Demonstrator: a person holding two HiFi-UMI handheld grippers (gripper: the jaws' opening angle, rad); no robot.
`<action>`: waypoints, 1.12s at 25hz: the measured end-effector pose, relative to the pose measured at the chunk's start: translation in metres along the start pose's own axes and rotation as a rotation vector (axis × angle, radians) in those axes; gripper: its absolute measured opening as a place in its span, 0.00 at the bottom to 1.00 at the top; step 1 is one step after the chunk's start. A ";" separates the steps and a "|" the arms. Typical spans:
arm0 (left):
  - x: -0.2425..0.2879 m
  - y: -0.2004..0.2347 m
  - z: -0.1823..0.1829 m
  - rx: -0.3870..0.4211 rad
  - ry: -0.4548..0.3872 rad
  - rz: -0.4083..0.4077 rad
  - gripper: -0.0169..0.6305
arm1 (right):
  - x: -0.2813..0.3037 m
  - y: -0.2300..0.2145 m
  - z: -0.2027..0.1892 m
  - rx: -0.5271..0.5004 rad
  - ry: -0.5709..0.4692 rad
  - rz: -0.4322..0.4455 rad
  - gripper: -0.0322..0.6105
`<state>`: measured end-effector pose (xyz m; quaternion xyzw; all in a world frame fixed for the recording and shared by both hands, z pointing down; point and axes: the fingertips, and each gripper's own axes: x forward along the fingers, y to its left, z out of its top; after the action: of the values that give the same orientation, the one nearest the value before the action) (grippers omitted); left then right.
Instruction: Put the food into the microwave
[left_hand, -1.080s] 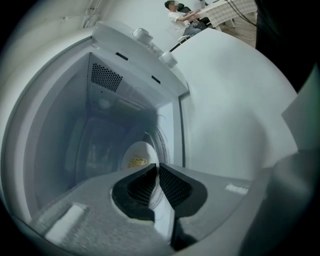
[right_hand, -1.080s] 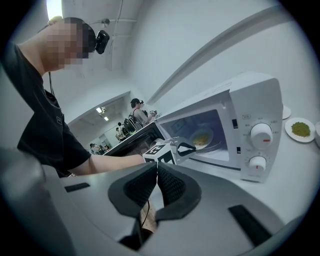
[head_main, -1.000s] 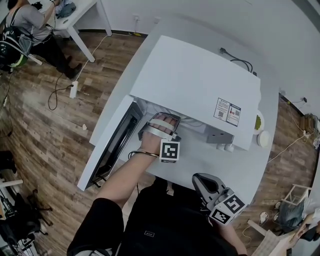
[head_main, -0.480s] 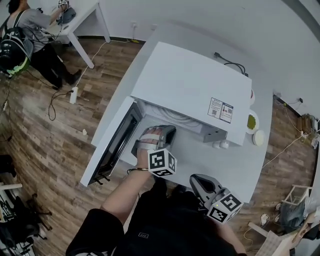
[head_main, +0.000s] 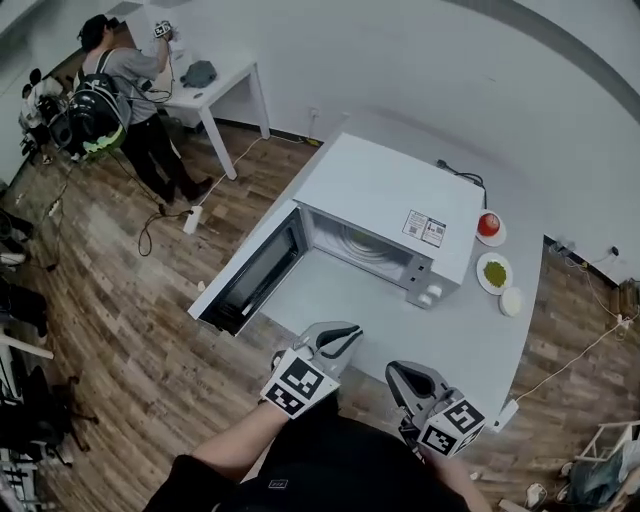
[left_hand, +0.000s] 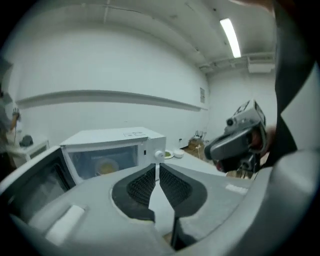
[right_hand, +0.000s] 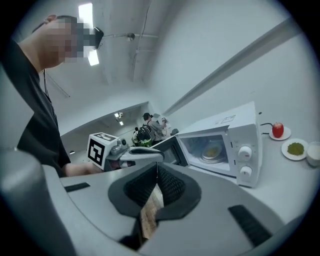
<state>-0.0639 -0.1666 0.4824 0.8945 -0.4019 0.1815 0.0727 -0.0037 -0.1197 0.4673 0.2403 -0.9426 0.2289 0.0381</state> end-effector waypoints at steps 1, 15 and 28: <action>-0.008 -0.018 0.001 -0.067 -0.015 -0.010 0.07 | -0.012 0.006 -0.004 -0.001 -0.004 0.007 0.08; -0.072 -0.177 0.026 -0.134 -0.067 -0.015 0.07 | -0.118 0.070 -0.025 -0.113 -0.085 0.086 0.07; -0.110 -0.144 0.049 -0.109 -0.194 0.002 0.07 | -0.120 0.089 0.015 -0.254 -0.181 -0.034 0.07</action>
<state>-0.0108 -0.0077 0.3975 0.9022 -0.4173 0.0721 0.0817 0.0604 -0.0047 0.3957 0.2692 -0.9593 0.0847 -0.0132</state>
